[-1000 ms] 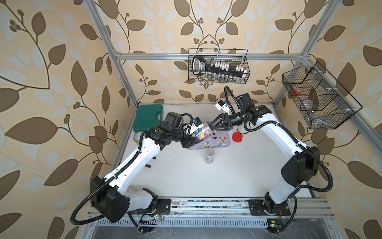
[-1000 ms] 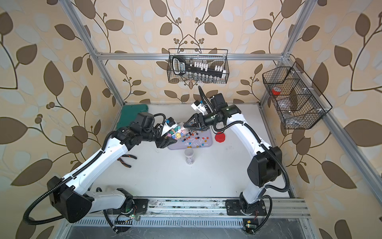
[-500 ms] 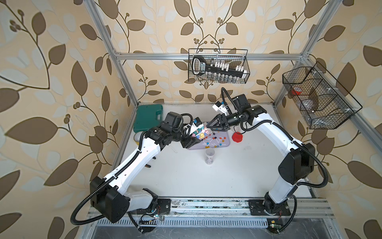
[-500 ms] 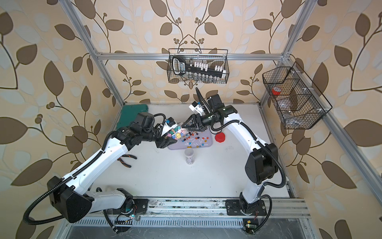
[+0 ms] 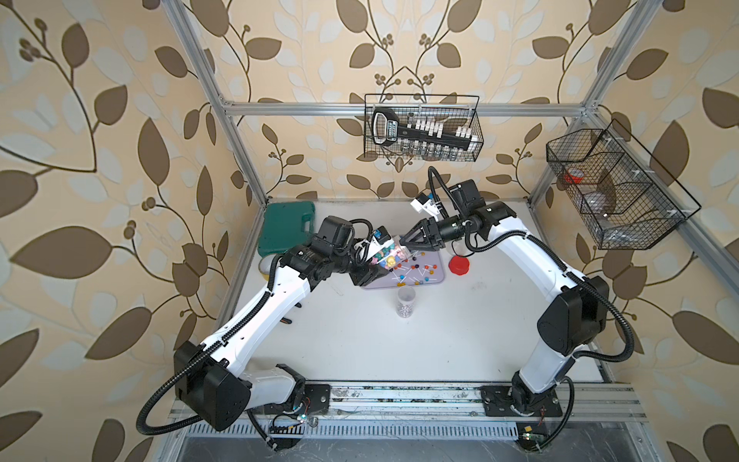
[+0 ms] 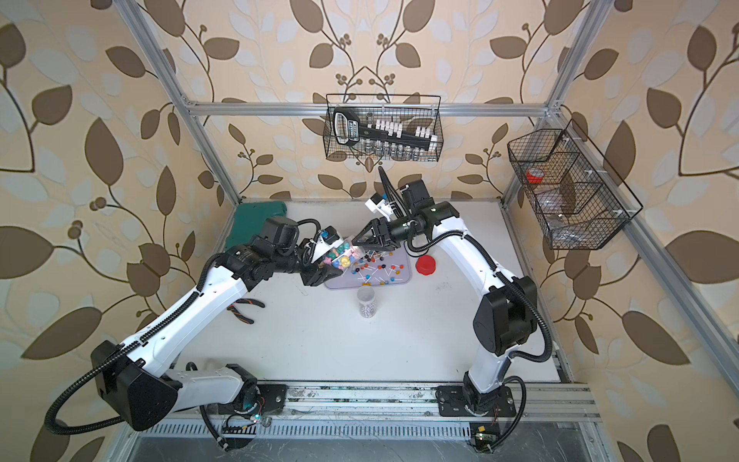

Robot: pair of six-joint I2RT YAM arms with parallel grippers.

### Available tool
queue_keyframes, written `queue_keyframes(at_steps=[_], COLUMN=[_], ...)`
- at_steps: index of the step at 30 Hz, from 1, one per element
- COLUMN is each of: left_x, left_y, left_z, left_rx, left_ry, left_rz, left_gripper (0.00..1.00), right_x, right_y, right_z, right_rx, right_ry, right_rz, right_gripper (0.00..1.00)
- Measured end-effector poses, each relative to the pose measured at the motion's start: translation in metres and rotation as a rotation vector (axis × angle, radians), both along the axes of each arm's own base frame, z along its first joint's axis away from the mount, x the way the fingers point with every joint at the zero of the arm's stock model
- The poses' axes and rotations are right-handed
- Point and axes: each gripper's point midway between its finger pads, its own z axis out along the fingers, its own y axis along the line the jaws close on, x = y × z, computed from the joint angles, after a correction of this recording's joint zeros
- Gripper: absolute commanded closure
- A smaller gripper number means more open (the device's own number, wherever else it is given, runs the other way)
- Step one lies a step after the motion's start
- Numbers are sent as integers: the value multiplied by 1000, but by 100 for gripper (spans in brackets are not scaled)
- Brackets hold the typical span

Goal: Pour the candies out of the jar
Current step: Unscrew the lid from the jar.

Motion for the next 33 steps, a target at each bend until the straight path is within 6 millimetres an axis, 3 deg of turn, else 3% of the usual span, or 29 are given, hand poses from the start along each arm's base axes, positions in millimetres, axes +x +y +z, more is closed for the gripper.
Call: queue_keyframes(at_steps=[13, 20, 33], left_x=[0, 0, -4], left_y=[0, 0, -1], left_z=[0, 0, -1], left_rx=[-2, -3, -21], left_ry=[3, 5, 41], left_rz=[0, 3, 9], left_gripper=[43, 43, 44], right_x=[0, 0, -3], right_y=[0, 0, 3], right_z=[0, 1, 7], right_rx=[0, 1, 54], right_ry=[-3, -17, -171], right_rz=[2, 8, 78], right_gripper=[38, 51, 57])
